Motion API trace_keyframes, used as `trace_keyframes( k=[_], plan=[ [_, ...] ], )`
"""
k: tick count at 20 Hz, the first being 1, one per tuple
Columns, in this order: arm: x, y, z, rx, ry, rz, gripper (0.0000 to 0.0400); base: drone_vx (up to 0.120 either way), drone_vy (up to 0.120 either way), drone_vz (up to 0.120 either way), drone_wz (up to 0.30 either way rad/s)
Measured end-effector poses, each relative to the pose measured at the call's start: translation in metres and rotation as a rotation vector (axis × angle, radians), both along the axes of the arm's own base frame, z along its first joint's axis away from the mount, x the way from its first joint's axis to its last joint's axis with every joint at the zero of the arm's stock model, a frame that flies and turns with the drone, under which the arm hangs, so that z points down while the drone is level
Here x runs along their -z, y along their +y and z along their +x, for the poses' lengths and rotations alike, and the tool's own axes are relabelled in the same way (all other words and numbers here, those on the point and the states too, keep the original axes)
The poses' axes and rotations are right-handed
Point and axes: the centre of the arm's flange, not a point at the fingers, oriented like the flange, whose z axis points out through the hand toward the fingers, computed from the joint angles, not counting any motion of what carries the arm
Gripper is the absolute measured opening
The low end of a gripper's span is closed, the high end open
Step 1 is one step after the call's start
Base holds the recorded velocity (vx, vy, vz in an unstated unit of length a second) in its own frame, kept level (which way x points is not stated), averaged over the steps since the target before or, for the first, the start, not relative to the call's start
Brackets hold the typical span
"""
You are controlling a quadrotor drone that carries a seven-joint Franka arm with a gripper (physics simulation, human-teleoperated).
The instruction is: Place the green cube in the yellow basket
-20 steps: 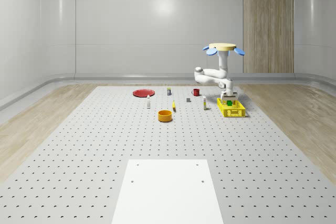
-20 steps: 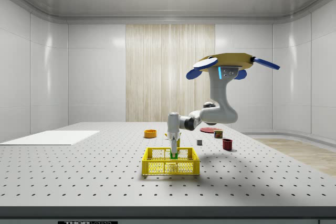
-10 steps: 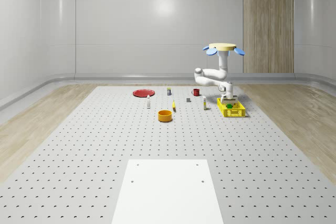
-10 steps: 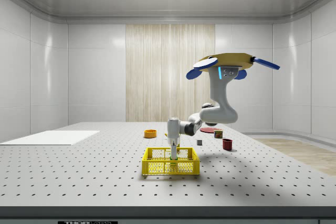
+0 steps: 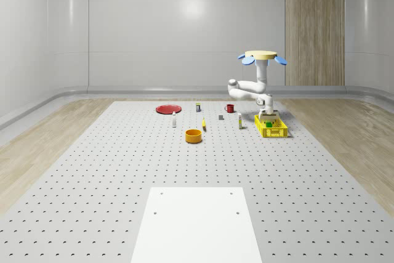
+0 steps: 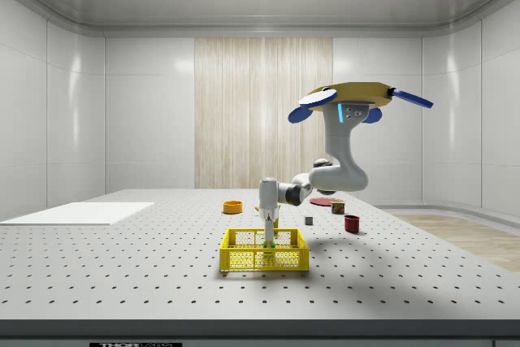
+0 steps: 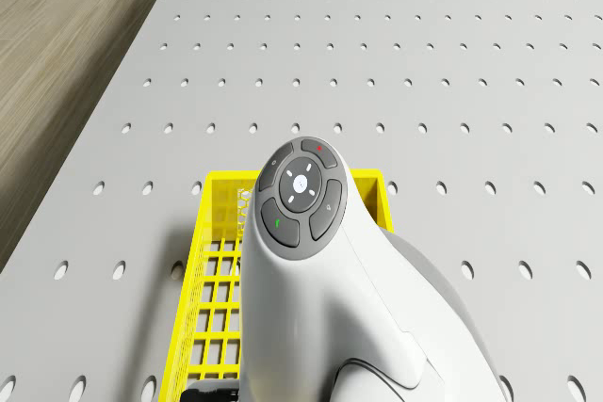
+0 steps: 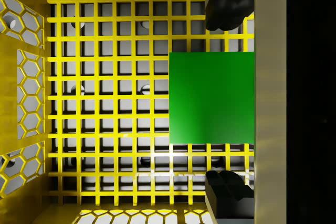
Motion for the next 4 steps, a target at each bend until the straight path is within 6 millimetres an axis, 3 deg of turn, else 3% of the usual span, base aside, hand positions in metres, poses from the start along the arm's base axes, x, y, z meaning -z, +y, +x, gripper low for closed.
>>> trace_keyframes(
  k=[4],
  plan=[
    [0.0052,0.0000,0.0000,0.000,0.000,0.000,0.0398,0.000,0.000,0.000,0.000]
  ],
)
